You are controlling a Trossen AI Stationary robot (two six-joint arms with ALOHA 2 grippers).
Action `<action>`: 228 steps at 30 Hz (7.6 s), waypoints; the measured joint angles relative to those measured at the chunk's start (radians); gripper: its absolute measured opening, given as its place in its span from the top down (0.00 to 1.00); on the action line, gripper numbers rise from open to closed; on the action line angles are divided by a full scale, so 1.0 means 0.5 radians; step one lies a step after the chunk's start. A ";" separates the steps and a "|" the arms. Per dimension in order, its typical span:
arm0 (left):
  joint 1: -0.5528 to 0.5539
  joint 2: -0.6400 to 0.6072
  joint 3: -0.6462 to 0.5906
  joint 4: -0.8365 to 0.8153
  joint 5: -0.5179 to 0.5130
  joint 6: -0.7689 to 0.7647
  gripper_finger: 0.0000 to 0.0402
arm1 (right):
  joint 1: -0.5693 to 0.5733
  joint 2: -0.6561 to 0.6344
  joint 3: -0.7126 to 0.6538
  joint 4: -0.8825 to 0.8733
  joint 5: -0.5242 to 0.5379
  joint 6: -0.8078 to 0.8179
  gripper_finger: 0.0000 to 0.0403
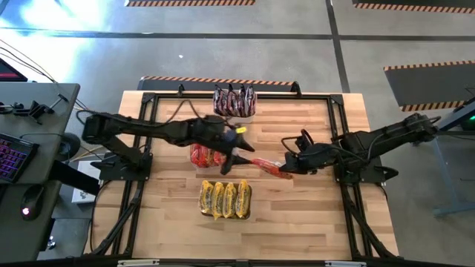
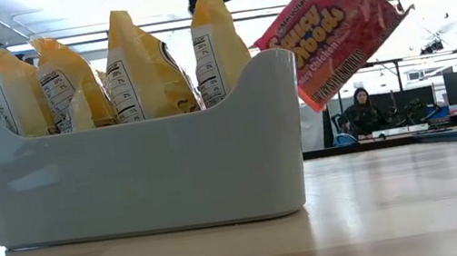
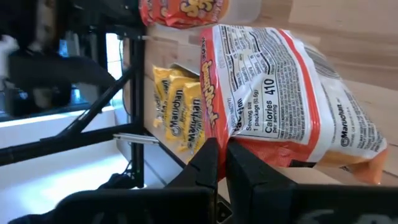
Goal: Sort Maruchan noodles
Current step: Put the orange noodle pack into the transparent bin, then adjust the bins on the table
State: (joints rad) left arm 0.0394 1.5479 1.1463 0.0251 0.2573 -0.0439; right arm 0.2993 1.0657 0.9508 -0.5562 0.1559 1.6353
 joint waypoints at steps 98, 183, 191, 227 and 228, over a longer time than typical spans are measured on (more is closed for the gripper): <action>-0.131 0.560 0.765 -2.037 -1.419 -3.551 0.98 | -1.231 -0.549 0.002 -0.688 -0.696 -2.473 1.00; -0.086 0.054 -0.509 0.367 -1.150 -0.988 1.00 | -1.237 -0.171 -0.001 0.224 -0.801 -2.823 1.00; -0.035 0.235 -0.592 0.612 -1.108 -0.934 1.00 | -1.240 -0.247 -0.001 0.223 -0.790 -2.817 1.00; -0.152 -1.203 -0.915 -1.710 -1.040 -1.945 1.00 | -1.240 -0.249 -0.001 0.157 -0.731 -2.880 1.00; -0.159 -1.182 -0.972 -1.624 -1.000 -1.950 1.00 | -1.240 -0.249 -0.001 0.151 -0.725 -2.906 1.00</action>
State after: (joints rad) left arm -0.0398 0.9571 0.6602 -0.7870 -0.2427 -1.0188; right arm -0.3206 0.9409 0.9504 -0.4807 -0.2066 0.1824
